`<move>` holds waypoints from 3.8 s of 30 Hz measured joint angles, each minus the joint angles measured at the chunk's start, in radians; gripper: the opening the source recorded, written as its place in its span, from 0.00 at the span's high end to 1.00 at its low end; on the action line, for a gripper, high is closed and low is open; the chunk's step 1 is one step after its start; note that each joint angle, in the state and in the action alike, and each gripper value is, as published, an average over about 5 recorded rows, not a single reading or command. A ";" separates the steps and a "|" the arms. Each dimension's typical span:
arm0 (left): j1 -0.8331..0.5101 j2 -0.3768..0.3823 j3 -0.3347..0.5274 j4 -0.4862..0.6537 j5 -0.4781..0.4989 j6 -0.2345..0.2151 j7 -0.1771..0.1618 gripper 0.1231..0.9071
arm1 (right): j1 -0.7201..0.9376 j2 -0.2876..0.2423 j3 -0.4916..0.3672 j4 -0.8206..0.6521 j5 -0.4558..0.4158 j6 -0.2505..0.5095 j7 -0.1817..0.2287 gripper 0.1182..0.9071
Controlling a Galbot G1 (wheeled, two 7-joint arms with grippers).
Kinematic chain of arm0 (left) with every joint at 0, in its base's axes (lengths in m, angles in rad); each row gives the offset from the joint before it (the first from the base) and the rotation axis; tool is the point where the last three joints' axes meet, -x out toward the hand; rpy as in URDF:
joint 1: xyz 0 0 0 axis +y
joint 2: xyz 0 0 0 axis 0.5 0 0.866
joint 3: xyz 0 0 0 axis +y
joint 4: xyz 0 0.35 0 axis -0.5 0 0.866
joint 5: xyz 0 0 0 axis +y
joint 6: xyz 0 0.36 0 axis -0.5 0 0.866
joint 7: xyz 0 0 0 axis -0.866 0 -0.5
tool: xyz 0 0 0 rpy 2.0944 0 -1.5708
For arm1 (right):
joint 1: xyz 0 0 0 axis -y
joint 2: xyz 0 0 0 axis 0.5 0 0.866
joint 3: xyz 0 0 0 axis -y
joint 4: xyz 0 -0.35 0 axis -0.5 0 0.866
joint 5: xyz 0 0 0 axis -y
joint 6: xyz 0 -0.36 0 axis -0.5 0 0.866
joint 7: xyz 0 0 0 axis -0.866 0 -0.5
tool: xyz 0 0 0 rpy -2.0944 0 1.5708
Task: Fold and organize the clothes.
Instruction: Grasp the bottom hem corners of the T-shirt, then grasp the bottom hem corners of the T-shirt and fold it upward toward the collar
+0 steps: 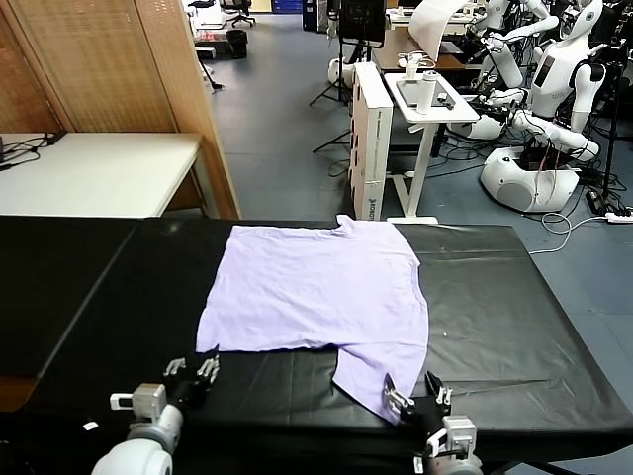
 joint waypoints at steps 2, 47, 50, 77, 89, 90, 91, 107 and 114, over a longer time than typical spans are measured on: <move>0.002 0.000 0.000 -0.005 -0.001 0.000 0.001 0.73 | -0.002 0.002 -0.001 0.002 -0.001 0.000 0.000 0.18; 0.070 0.040 -0.029 -0.119 0.001 0.157 0.017 0.97 | -0.161 -0.061 0.104 0.206 0.199 -0.073 0.052 0.97; 0.094 0.055 -0.043 -0.145 0.001 0.187 0.023 0.97 | -0.198 -0.073 0.123 0.237 0.224 -0.108 0.074 0.97; 0.206 0.076 -0.135 -0.362 -0.080 0.260 0.013 0.97 | -0.197 -0.088 0.248 0.355 0.553 -0.063 0.120 0.97; 0.056 0.106 -0.139 -0.265 -0.243 0.259 -0.058 0.97 | -0.009 -0.088 0.248 0.235 0.682 0.014 0.120 0.97; 0.043 0.109 -0.137 -0.253 -0.247 0.259 -0.060 0.97 | 0.007 -0.088 0.246 0.219 0.681 0.017 0.120 0.97; 0.029 0.112 -0.134 -0.240 -0.253 0.259 -0.062 0.97 | 0.022 -0.088 0.243 0.203 0.679 0.018 0.120 0.97; -0.146 0.138 -0.089 -0.078 -0.304 0.259 -0.104 0.97 | 0.210 -0.087 0.180 -0.016 0.620 0.020 0.111 0.97; -0.195 0.144 -0.073 -0.024 -0.297 0.259 -0.104 0.97 | 0.246 -0.084 0.161 -0.057 0.614 0.020 0.109 0.97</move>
